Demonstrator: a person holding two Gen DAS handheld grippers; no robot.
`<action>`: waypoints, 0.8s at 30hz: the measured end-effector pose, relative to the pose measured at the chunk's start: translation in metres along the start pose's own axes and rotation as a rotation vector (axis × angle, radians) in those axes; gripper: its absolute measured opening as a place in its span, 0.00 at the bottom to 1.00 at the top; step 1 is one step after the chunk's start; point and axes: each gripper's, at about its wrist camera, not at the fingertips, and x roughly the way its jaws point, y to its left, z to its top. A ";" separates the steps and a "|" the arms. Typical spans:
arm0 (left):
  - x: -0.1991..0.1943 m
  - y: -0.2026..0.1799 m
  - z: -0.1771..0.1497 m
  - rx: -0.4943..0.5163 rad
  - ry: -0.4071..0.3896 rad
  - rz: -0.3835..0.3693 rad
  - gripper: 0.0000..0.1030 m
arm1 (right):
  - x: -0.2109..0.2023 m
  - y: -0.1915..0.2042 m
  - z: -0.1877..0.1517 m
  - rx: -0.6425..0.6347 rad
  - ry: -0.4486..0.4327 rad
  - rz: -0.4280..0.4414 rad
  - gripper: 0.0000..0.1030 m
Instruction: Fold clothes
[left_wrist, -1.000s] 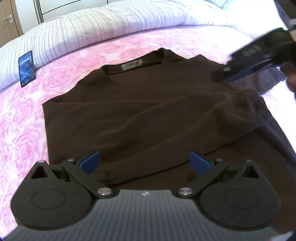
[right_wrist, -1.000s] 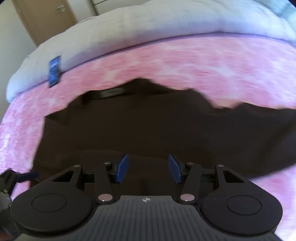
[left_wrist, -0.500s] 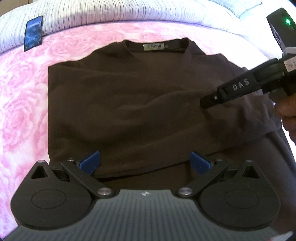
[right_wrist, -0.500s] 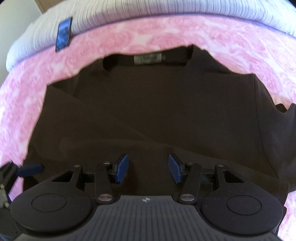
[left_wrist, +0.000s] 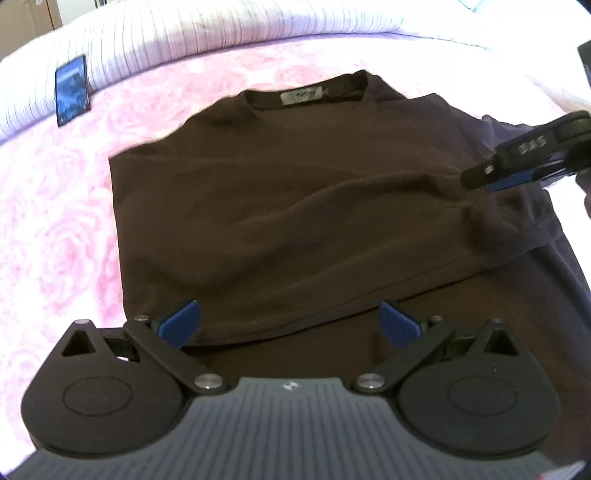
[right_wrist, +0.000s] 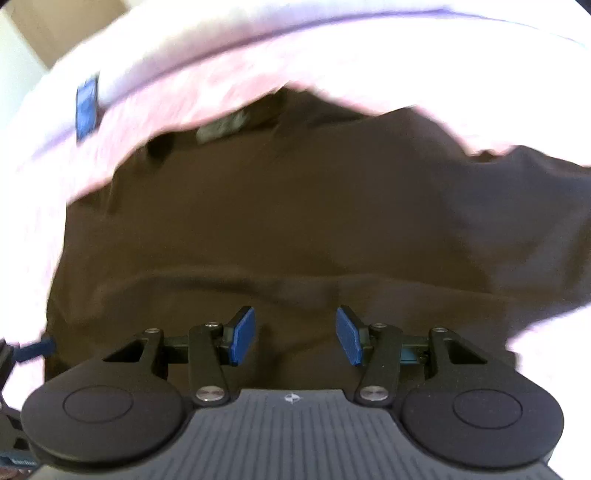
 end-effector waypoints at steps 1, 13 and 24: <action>-0.004 -0.007 0.003 0.008 0.001 0.010 0.99 | -0.009 -0.013 0.000 0.027 -0.022 -0.005 0.52; -0.008 -0.161 0.049 0.128 0.032 0.040 0.99 | -0.118 -0.310 -0.009 0.525 -0.308 -0.174 0.60; 0.028 -0.299 0.090 0.283 0.086 -0.034 0.99 | -0.093 -0.497 -0.004 0.734 -0.431 -0.171 0.63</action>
